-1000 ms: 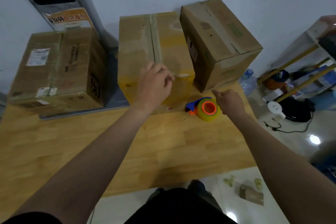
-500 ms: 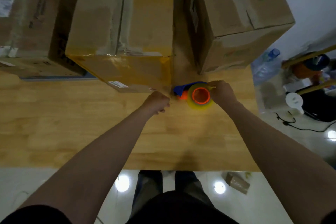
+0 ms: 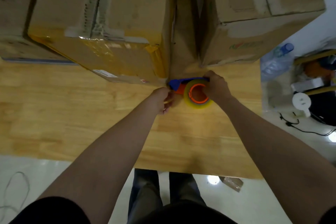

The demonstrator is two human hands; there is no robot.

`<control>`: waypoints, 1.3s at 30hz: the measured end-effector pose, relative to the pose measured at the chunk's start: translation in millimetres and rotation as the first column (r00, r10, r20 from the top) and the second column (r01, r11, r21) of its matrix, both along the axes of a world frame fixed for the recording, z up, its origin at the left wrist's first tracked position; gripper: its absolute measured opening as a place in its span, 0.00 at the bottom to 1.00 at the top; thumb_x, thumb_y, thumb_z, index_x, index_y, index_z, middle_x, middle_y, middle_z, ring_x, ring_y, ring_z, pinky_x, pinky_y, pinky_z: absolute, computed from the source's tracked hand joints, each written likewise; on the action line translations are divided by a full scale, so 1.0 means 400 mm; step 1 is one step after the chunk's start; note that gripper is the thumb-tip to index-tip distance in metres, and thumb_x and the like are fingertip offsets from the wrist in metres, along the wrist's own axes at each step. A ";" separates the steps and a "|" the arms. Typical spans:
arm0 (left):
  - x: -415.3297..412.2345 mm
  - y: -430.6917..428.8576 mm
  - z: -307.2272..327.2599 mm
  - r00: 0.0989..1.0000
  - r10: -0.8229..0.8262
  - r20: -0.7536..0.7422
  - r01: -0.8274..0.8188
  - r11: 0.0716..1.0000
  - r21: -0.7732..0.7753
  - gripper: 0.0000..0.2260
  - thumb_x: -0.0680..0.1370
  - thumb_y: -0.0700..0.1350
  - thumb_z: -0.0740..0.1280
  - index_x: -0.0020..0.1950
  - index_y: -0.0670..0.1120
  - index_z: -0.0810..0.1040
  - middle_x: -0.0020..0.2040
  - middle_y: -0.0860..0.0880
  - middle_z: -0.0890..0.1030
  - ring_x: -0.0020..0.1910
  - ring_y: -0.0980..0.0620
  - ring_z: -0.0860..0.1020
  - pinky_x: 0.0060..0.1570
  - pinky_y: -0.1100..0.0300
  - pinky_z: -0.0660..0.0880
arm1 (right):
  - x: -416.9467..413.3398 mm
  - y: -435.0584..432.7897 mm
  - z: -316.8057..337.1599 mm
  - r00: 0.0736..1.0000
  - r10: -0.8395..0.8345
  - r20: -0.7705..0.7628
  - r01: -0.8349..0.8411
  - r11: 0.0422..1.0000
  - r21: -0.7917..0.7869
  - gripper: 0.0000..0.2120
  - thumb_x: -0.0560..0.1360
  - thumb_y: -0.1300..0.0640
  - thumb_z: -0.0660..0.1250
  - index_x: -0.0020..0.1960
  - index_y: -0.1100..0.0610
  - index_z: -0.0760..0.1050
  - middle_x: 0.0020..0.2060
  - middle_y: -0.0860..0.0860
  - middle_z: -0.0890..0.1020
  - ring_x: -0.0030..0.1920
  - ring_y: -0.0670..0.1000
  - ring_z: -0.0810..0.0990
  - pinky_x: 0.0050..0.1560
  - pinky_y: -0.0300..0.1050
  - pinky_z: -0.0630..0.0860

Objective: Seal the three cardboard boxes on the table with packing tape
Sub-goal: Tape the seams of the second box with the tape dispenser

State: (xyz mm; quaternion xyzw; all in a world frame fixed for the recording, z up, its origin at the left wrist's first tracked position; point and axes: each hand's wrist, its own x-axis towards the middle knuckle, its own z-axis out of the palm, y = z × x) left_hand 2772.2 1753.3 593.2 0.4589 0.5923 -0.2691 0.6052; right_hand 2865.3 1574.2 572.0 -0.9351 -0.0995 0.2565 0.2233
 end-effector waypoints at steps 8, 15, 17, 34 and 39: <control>-0.051 -0.015 0.119 0.970 -0.065 0.235 0.019 0.981 0.195 0.10 0.80 0.51 0.63 0.44 0.47 0.79 0.37 0.51 0.79 0.36 0.51 0.77 0.43 0.55 0.69 | -0.099 -0.051 0.101 0.985 -0.168 -0.045 0.174 0.943 0.284 0.19 0.70 0.69 0.66 0.54 0.55 0.63 0.44 0.54 0.76 0.43 0.60 0.76 0.38 0.47 0.68; -0.135 0.005 0.308 0.849 -0.311 0.426 0.055 0.856 0.514 0.16 0.81 0.48 0.64 0.34 0.47 0.70 0.23 0.55 0.66 0.28 0.51 0.63 0.30 0.58 0.59 | -0.181 -0.047 0.292 0.976 -0.185 0.112 0.079 0.787 0.612 0.34 0.66 0.76 0.65 0.64 0.48 0.66 0.58 0.51 0.75 0.57 0.49 0.76 0.57 0.38 0.73; -0.156 0.024 0.360 0.800 -0.368 0.474 0.023 0.809 0.588 0.15 0.80 0.46 0.63 0.34 0.45 0.69 0.26 0.52 0.66 0.31 0.50 0.63 0.33 0.55 0.59 | -0.185 -0.036 0.348 0.962 -0.124 0.242 -0.054 0.785 0.617 0.37 0.65 0.75 0.65 0.68 0.46 0.67 0.62 0.53 0.74 0.62 0.50 0.75 0.64 0.41 0.72; -0.163 0.414 0.690 0.596 -0.659 0.459 -0.130 0.484 0.865 0.23 0.85 0.50 0.62 0.30 0.47 0.65 0.27 0.50 0.66 0.30 0.51 0.65 0.31 0.52 0.56 | -0.169 0.241 0.767 0.708 0.136 0.693 -0.507 0.781 0.364 0.33 0.67 0.66 0.67 0.70 0.45 0.71 0.61 0.50 0.69 0.61 0.53 0.73 0.58 0.56 0.75; -0.172 0.469 0.678 0.571 -0.675 0.468 -0.155 0.472 0.868 0.19 0.85 0.52 0.61 0.39 0.43 0.78 0.35 0.48 0.78 0.36 0.51 0.75 0.35 0.55 0.67 | -0.172 0.255 0.752 0.643 0.125 0.755 -0.537 0.777 0.329 0.32 0.69 0.68 0.66 0.69 0.45 0.71 0.61 0.51 0.69 0.61 0.53 0.73 0.56 0.53 0.75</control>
